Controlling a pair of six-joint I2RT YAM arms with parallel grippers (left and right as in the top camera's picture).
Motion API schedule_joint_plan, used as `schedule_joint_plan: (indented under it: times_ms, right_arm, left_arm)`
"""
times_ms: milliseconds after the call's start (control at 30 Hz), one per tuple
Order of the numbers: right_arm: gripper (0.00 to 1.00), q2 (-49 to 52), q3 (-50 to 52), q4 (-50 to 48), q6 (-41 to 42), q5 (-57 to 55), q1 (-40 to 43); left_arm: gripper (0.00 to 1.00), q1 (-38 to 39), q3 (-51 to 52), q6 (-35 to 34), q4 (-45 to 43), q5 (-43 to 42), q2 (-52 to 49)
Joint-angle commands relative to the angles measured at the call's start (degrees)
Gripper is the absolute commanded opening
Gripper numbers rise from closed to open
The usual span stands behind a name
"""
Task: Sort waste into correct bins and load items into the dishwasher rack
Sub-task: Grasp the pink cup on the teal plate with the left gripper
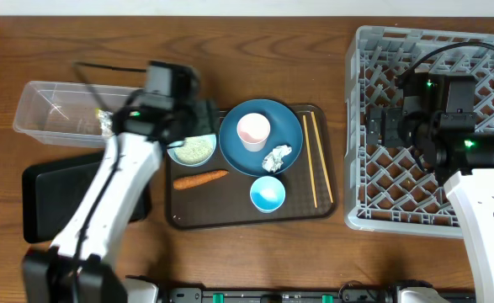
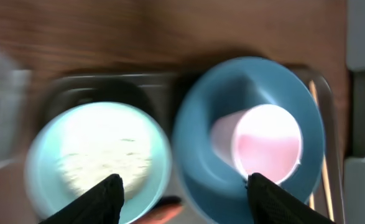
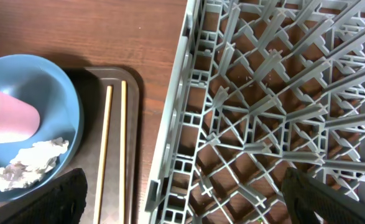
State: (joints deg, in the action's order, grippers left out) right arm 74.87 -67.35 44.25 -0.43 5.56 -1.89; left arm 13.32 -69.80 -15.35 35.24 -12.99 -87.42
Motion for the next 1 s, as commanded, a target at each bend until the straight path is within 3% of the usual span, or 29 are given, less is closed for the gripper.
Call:
schedule_joint_plan:
  times_ms: [0, 267, 333, 533, 633, 700, 833, 967]
  right_arm:
    - [0.99, 0.0, -1.1, -0.1, 0.6, -0.2, -0.4]
    - [0.99, 0.0, -1.1, 0.7, 0.6, -0.2, -0.4]
    - [0.99, 0.0, -1.1, 0.9, 0.6, -0.2, -0.4]
    - [0.99, 0.0, -1.1, 2.0, 0.6, -0.2, -0.4]
    - [0.99, 0.0, -1.1, 2.0, 0.6, -0.2, -0.4]
    - [0.99, 0.0, -1.1, 1.8, 0.6, -0.2, -0.4]
    - [0.99, 0.0, -1.1, 0.0, 0.9, -2.0, -0.4]
    - [0.99, 0.0, -1.1, -4.6, 2.1, -5.2, -0.3]
  left_arm:
    - [0.66, 3.2, -0.5, 0.1, -2.4, -1.0, -5.4]
    - [0.66, 7.4, -0.5, 0.0, -10.5, -5.0, -15.2]
    - [0.61, 7.7, -0.5, -0.2, -10.9, -5.0, -16.5]
    - [0.28, 7.6, -0.5, -0.2, -10.7, -5.0, -17.4]
    - [0.20, 7.6, -0.5, -0.1, -10.5, -5.0, -17.4]
    - [0.09, 7.3, -0.5, -0.1, -10.1, -4.9, -17.3]
    - [0.06, 4.7, -0.8, -0.5, -10.6, -4.8, -16.1]
    - [0.06, 0.7, -1.9, -5.5, -12.0, -6.1, -13.4]
